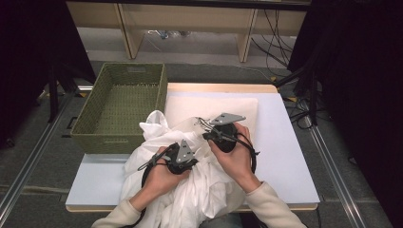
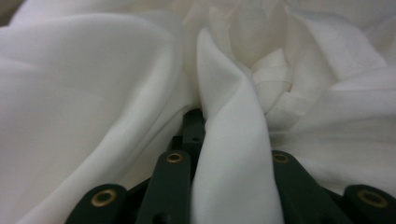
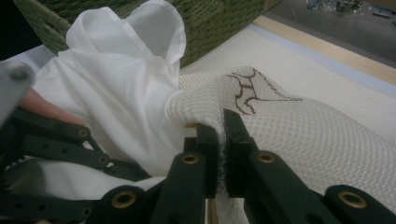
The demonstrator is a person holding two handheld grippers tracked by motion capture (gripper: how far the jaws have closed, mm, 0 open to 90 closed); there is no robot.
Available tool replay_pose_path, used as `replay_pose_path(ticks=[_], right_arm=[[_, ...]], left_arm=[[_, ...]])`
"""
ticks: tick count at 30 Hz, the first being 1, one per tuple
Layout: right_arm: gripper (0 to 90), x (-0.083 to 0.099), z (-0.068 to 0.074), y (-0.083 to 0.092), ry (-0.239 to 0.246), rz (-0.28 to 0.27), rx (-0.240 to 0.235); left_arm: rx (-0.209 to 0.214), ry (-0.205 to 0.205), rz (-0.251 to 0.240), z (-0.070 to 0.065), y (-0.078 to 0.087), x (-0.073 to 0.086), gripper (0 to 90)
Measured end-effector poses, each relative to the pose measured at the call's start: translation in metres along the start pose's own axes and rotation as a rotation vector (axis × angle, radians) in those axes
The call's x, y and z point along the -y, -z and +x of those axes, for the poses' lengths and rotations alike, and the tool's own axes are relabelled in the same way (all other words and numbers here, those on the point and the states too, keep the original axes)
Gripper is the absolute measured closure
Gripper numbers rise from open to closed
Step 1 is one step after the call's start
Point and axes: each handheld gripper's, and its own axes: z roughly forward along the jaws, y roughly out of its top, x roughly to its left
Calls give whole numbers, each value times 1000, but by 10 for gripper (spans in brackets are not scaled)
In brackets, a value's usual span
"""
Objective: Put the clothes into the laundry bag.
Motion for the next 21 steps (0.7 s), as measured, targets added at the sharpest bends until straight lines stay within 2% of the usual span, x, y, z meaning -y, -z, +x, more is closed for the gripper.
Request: replay_pose_path(ticks=[1, 2, 3, 4, 5, 7, 8, 9, 10, 11, 12, 13, 14, 15, 16, 17, 18, 19, 20, 21], right_arm=[[877, 0, -2, 0, 17, -17, 2], [877, -1, 0, 2, -40, -5, 4], [878, -1, -2, 1, -16, -19, 2], [878, -1, -2, 1, -16, -19, 2], [878, -2, -4, 3, -14, -22, 7], [878, -2, -3, 4, -13, -33, 17], [878, -3, -4, 5, 10, -46, 19], [879, -5, 1, 9, -26, -40, 11], [879, -5, 1, 9, -26, -40, 11], [881, -6, 3, 12, -24, -52, -10], [881, -7, 5, 14, -23, -58, -17], [881, -7, 5, 14, -23, -58, -17], [882, -7, 7, 14, -31, -65, -24], [882, -8, 8, 14, -14, -67, -45], [882, -8, 11, 13, -5, -55, -50], [882, -7, 12, 12, -1, -44, -45], [882, -7, 12, 12, -1, -44, -45], [881, -6, 11, 9, -2, -39, -52], [881, -4, 10, 6, -4, -37, -34], [881, -3, 9, 5, -22, -31, -44]], left_arm=[[31, 56, -71, -1, 11, -6, 791], [51, 89, -118, -2, 17, -10, 793], [64, 109, -154, -3, 24, -15, 793], [64, 109, -154, -3, 24, -15, 793], [67, 98, -194, -6, 35, -26, 793], [63, 82, -197, -7, 37, -30, 793], [60, 69, -196, -6, 36, -34, 793], [53, 76, -193, -6, 33, -36, 792], [41, 59, -180, -3, 29, -37, 792], [24, 39, -151, 2, 17, -37, 792], [22, 67, -149, 2, 9, -36, 791], [22, 67, -149, 2, 9, -36, 791], [11, 69, -131, 4, 1, -35, 791], [-7, 79, -127, 5, -9, -33, 789], [-8, 86, -92, 11, -26, -28, 783], [-16, 103, -95, 13, -33, -25, 778], [-16, 103, -95, 13, -33, -25, 770], [-13, 128, -100, 14, -39, -23, 770], [-15, 151, -109, 13, -41, -23, 755], [-8, 123, -100, 14, -38, -22, 735]])
